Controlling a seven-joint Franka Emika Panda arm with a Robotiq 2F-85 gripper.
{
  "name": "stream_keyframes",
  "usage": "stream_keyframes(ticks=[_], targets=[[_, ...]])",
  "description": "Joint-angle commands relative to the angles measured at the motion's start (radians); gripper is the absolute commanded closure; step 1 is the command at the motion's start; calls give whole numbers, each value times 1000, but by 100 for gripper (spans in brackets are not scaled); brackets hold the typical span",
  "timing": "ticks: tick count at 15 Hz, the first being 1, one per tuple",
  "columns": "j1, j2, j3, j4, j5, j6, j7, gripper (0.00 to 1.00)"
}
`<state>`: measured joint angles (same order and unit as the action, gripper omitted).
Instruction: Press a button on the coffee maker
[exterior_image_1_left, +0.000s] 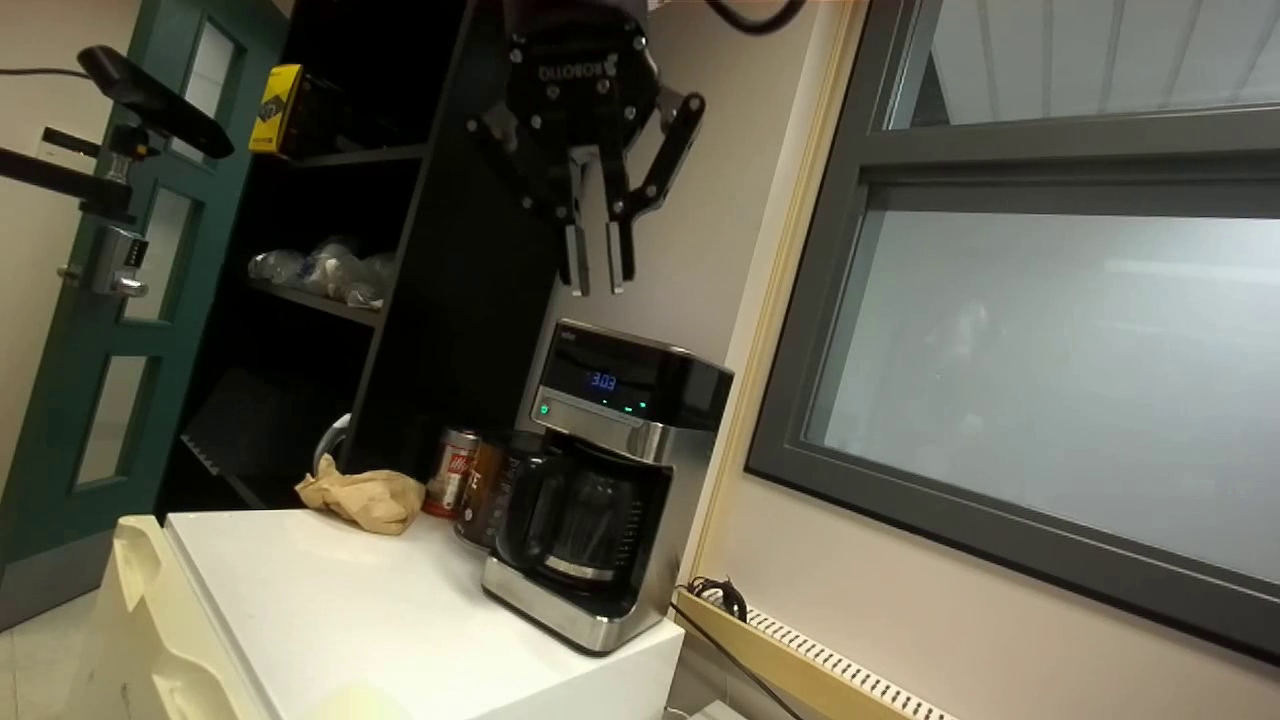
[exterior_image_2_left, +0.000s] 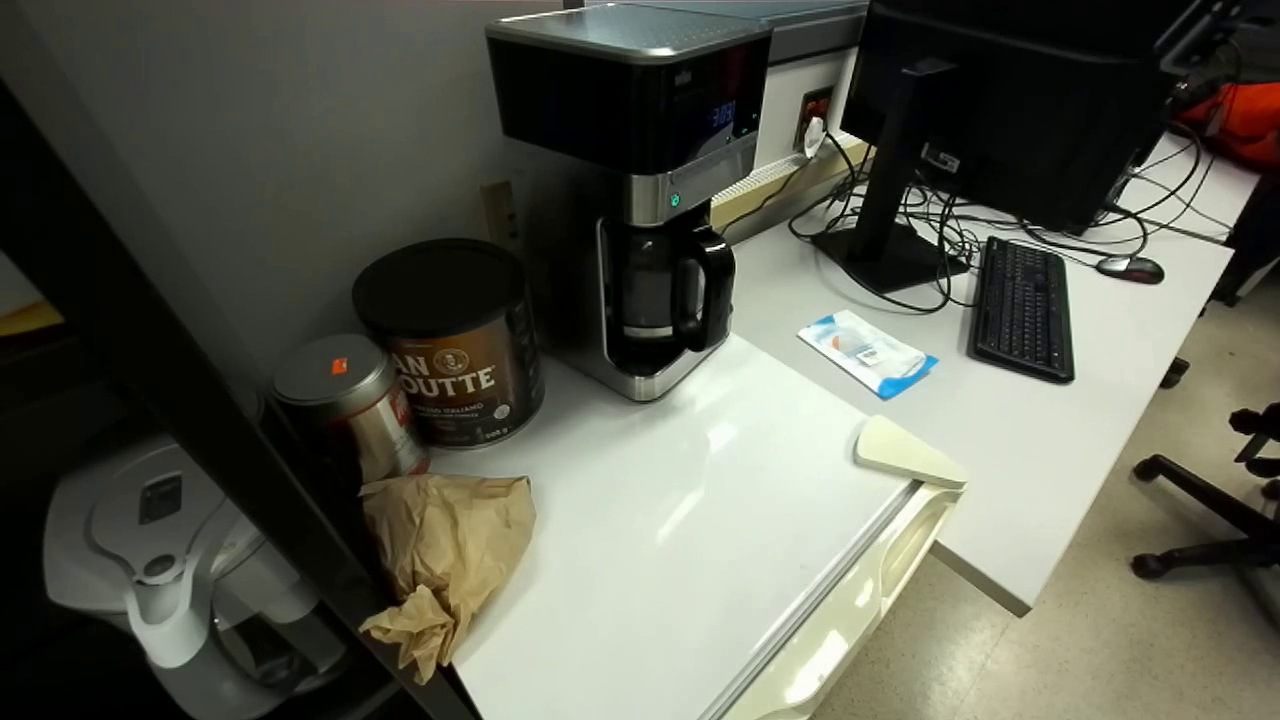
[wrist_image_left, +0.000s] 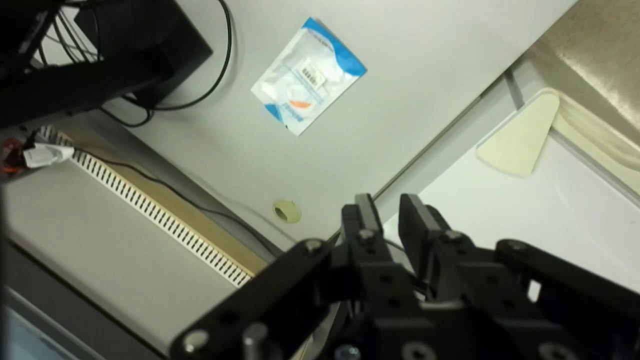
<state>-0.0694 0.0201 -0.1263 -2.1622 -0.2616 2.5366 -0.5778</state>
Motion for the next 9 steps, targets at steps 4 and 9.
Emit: stream_keyframes(ticks=[4,9], targets=[[-5,197,79,154,80,170,-40,99],[-13,339,111,274,52,273,-15,100]])
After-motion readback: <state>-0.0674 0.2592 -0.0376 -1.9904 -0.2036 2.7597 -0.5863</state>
